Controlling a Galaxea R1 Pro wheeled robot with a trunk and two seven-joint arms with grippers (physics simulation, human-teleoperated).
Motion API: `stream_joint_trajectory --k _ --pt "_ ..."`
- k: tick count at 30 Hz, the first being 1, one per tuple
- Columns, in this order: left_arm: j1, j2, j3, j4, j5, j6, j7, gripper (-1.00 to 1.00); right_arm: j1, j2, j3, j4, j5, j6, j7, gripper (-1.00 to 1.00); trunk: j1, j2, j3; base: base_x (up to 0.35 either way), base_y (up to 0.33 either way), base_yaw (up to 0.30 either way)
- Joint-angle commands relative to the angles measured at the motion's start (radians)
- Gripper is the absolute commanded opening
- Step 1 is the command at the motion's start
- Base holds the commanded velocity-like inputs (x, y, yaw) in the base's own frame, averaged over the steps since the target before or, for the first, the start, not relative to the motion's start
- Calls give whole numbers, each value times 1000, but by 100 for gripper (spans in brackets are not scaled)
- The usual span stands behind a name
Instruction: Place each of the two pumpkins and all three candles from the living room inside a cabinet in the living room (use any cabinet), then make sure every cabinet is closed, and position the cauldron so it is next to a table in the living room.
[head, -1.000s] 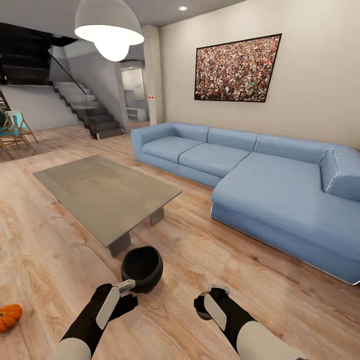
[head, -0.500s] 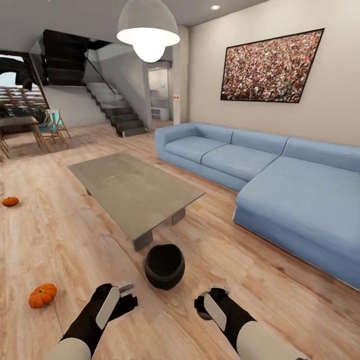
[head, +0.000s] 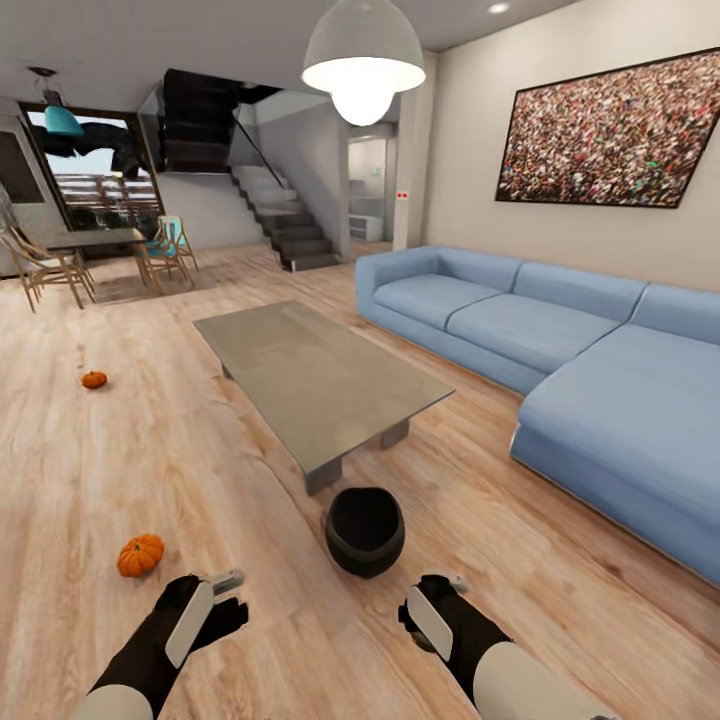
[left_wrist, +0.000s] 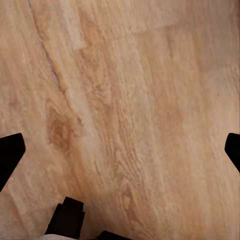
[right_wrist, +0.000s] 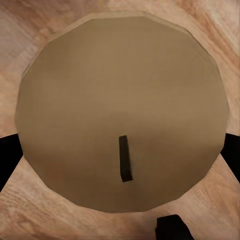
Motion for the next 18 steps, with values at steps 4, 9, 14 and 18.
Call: stream_joint_trajectory --k 4,9,14,18 --pt "4 69 -1 1 1 -9 -2 100 9 0 2 0 -1 -75 0 -100 0 0 0 0 0 291" --pt "30 104 1 34 6 -81 -4 100 62 0 9 3 2 -156 1 -100 0 0 -2 51 108 286" --pt "34 103 -1 41 10 -103 -6 100 67 0 9 9 3 -162 8 -100 0 0 -5 14 207 282" --pt "34 102 2 42 11 -98 -9 100 68 0 9 14 4 -164 10 -100 0 0 -7 2 240 281"
